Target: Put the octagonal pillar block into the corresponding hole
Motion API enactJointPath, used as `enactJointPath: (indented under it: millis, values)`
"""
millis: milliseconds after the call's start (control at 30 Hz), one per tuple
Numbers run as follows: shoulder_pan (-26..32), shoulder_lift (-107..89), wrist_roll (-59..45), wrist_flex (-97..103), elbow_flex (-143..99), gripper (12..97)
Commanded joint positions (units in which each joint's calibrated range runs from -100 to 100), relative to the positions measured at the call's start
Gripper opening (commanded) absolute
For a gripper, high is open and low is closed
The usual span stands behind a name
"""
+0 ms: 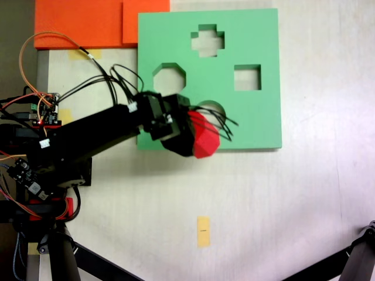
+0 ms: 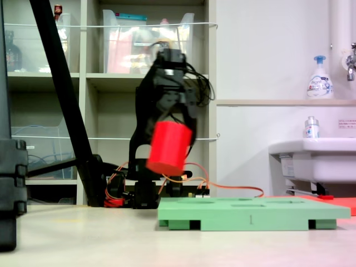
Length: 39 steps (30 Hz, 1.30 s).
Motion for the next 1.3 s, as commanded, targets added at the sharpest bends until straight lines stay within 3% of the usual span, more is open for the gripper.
enactJointPath:
  millis: [0,167,367,1267]
  values:
    - [4.05,-0.03,4.79,-2.35,1.73,38.3]
    - [10.45,4.72,11.87,-2.35,1.73,34.6]
    - [13.77,11.00,16.85,-1.77,1.73,34.6]
    - [14.99,18.40,18.22,10.84,1.73,34.7]
